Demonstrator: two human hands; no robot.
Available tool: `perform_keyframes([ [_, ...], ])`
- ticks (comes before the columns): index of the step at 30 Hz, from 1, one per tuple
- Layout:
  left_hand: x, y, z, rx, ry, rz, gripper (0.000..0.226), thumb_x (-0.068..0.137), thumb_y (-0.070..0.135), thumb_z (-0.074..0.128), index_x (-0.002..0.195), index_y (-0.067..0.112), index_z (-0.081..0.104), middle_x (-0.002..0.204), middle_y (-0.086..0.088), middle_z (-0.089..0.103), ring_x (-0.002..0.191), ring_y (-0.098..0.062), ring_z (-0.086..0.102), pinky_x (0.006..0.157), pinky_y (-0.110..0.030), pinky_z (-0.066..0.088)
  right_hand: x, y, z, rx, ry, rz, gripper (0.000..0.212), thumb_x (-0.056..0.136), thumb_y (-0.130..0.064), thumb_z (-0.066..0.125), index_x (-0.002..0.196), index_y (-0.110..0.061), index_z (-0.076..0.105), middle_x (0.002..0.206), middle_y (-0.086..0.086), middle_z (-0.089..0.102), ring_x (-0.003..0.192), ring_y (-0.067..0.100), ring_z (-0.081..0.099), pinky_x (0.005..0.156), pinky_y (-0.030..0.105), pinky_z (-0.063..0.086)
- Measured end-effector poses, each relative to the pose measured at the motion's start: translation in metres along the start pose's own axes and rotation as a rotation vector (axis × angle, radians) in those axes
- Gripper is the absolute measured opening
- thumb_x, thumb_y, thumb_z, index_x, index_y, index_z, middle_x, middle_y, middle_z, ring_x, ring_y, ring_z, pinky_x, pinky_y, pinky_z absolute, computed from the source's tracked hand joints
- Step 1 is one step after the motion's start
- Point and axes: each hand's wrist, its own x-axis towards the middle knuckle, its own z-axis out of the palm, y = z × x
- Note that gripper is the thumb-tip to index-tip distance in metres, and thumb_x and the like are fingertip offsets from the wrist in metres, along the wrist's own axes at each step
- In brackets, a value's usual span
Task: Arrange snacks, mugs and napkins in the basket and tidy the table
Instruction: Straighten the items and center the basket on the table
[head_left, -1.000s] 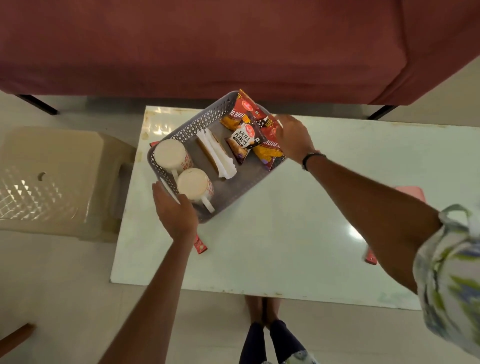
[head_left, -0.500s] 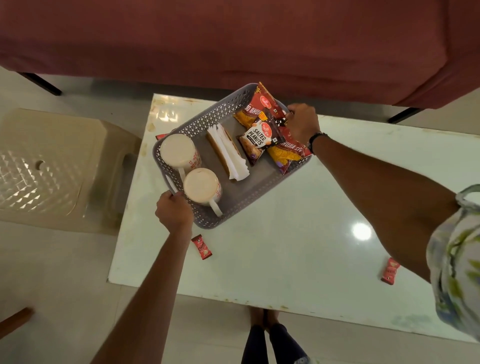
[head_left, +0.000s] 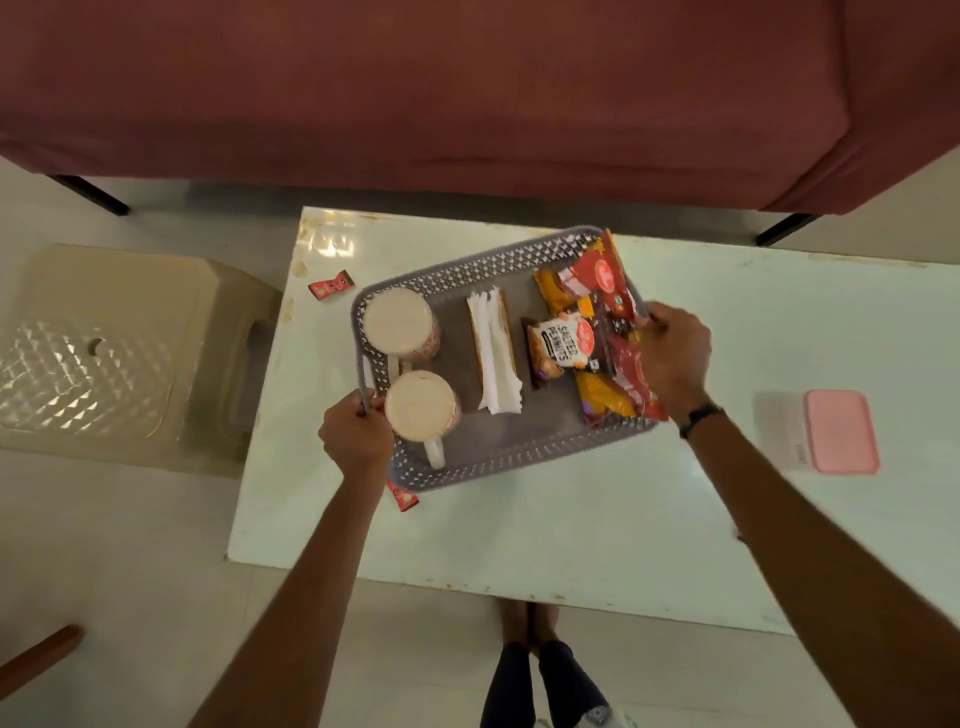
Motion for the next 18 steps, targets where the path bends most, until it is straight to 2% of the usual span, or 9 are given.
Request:
perform_keyframes([
  [2,-0.009,0.008,-0.001,0.036,-0.054,0.038,0.019,0.084,0.0,0.053,0.083,-0.002,0.071,0.091,-0.025,0.071,0.09,-0.038,0.064,0.073,-0.037,0.049,-0.025,0.026,-0.012,0.01,0.029,0.127,0.023,0.092,-0.012,0.049,0.1,-0.008,0.071,0.093,0.018,0.071,0.074,0.025,0.057,0.049,0.019,0.029],
  [7,-0.027,0.014,0.01,0.127,-0.163,0.133,0.019,0.084,0.0,0.052,0.081,0.001,0.071,0.089,-0.024,0.071,0.074,-0.031,0.055,0.067,-0.028,0.036,-0.075,0.074,-0.025,0.102,0.062,0.318,0.023,0.092,-0.005,0.045,0.089,-0.006,0.068,0.085,0.018,0.07,0.071,0.027,0.057,0.052,0.024,0.034],
  [11,-0.038,0.007,0.022,0.149,-0.189,0.167,0.021,0.086,0.001,0.052,0.09,-0.001,0.072,0.092,-0.023,0.072,0.085,-0.037,0.063,0.066,-0.027,0.036,-0.091,0.096,-0.025,0.145,0.087,0.379,0.025,0.093,-0.005,0.044,0.096,-0.007,0.069,0.089,0.017,0.069,0.076,0.029,0.058,0.06,0.03,0.043],
  [15,-0.048,-0.001,0.028,0.178,-0.217,0.186,0.021,0.085,-0.002,0.052,0.092,-0.002,0.072,0.094,-0.024,0.072,0.084,-0.036,0.062,0.068,-0.029,0.036,-0.103,0.111,-0.024,0.155,0.08,0.37,0.025,0.094,-0.006,0.044,0.096,-0.005,0.069,0.09,0.016,0.07,0.075,0.026,0.058,0.057,0.025,0.04],
  [18,-0.05,-0.006,0.031,0.183,-0.226,0.183,0.02,0.087,0.001,0.054,0.093,-0.002,0.072,0.095,-0.024,0.072,0.087,-0.036,0.063,0.069,-0.029,0.038,-0.106,0.117,-0.024,0.178,0.072,0.365,0.024,0.094,-0.007,0.045,0.093,-0.004,0.069,0.088,0.016,0.071,0.077,0.031,0.063,0.063,0.036,0.052],
])
